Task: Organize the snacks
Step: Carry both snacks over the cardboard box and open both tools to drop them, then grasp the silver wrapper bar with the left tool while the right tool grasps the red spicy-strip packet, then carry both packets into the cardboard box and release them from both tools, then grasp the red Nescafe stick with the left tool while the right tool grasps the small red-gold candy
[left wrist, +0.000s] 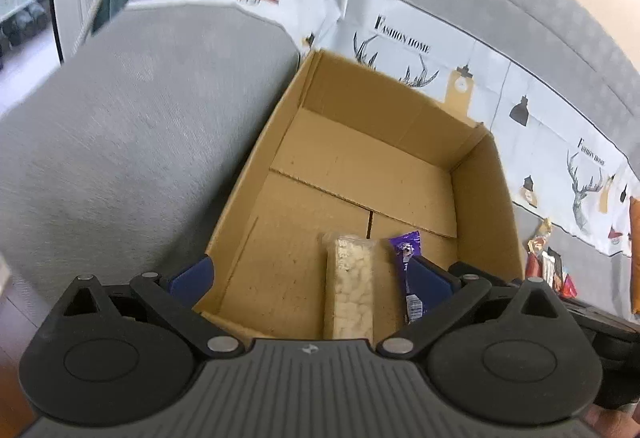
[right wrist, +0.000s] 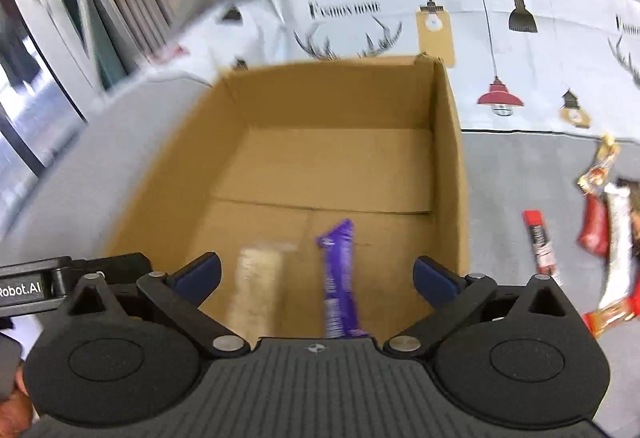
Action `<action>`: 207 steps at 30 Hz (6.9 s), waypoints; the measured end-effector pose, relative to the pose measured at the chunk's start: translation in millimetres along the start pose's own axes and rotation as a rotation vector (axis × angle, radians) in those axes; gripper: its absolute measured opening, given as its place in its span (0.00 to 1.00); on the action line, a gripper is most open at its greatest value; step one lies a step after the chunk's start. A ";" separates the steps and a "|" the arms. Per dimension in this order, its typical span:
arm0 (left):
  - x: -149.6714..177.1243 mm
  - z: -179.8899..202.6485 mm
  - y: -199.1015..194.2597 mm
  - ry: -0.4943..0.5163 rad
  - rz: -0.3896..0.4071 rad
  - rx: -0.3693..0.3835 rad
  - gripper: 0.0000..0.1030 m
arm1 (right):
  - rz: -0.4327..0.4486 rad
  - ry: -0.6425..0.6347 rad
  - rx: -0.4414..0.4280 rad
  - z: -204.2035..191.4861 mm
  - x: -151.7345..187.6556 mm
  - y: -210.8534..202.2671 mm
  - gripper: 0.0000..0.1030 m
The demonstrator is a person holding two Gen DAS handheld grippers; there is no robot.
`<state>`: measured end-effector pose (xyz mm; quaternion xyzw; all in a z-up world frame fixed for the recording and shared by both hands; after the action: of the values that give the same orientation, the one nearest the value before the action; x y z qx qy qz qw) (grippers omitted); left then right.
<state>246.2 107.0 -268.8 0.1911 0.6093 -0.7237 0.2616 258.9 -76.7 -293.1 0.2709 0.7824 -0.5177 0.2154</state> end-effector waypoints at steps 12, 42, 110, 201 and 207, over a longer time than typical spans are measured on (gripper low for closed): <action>18.4 87.3 -57.6 0.148 0.066 0.035 1.00 | 0.142 0.004 0.017 41.8 3.9 -89.5 0.97; 124.9 373.6 132.4 0.495 -0.125 0.421 0.70 | 0.341 0.191 0.271 351.9 51.0 -125.3 0.73; 12.5 208.2 -77.7 0.372 0.195 0.226 0.10 | 0.437 -0.081 0.179 107.0 -14.6 -172.7 0.46; 96.9 317.3 216.8 0.388 -0.269 0.212 0.00 | 0.152 0.267 0.233 326.2 41.1 -3.1 0.01; 113.4 299.8 178.1 0.366 -0.296 0.223 0.06 | 0.168 0.245 0.247 329.0 46.9 -33.3 0.06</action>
<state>278.2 -225.4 -420.3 0.2555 0.5843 -0.7701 0.0156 220.3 -382.8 -421.1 0.4207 0.7081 -0.5530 0.1260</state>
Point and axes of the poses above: each gripper's, at about its wrist camera, not at the fingertips, and y roughly the way its jaws point, z to its right, x to its underside, the point moved 9 cm from there along y, roughly the way its jaws point, and after that the axes turned 1 degree about y, right-handed, at the moved point
